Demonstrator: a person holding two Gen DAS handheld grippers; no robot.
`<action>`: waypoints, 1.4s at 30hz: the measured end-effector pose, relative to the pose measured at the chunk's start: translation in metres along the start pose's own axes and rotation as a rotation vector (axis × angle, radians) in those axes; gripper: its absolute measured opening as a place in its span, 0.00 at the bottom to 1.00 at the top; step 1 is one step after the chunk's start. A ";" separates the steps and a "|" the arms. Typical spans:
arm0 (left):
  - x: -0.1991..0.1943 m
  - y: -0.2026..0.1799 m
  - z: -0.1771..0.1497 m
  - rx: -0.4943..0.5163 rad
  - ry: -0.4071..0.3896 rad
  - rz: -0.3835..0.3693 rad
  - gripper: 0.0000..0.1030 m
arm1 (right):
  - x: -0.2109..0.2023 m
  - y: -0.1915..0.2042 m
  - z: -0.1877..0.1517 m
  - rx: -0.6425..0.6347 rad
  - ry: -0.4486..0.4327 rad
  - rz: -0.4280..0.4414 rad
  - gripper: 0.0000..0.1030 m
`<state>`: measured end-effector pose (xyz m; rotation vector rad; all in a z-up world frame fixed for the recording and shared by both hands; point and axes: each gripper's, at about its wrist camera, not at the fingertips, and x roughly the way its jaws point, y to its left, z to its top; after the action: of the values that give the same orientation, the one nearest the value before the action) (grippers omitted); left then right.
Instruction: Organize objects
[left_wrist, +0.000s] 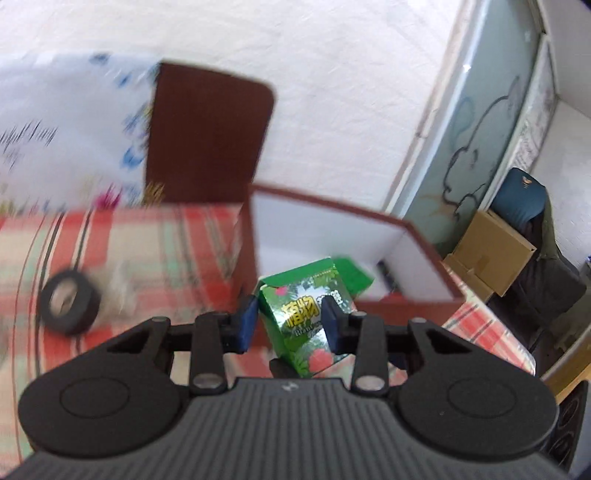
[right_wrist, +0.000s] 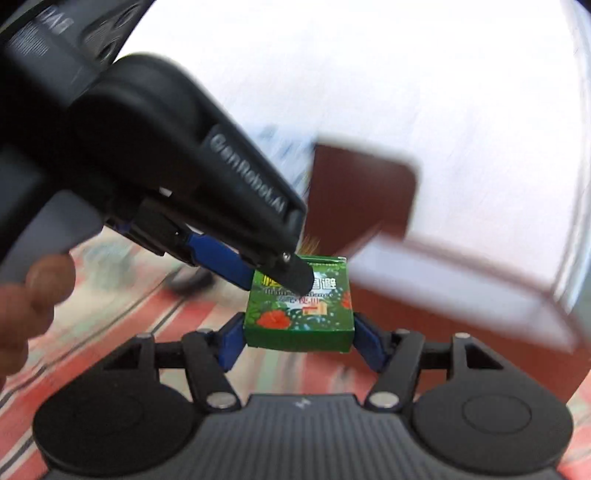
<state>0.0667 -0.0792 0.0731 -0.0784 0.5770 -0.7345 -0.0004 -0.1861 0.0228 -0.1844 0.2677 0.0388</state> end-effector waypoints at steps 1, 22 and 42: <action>0.010 -0.006 0.008 0.019 -0.004 -0.002 0.38 | 0.004 -0.009 0.006 0.009 -0.023 -0.026 0.60; 0.055 -0.038 0.017 0.083 0.023 0.190 0.53 | 0.035 -0.097 0.006 0.221 -0.008 -0.173 0.77; 0.017 -0.010 -0.077 0.046 0.257 0.352 0.58 | -0.039 -0.091 -0.038 0.526 0.229 -0.155 0.77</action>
<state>0.0308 -0.0880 0.0032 0.1592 0.7946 -0.4162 -0.0425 -0.2831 0.0130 0.3161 0.4814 -0.2067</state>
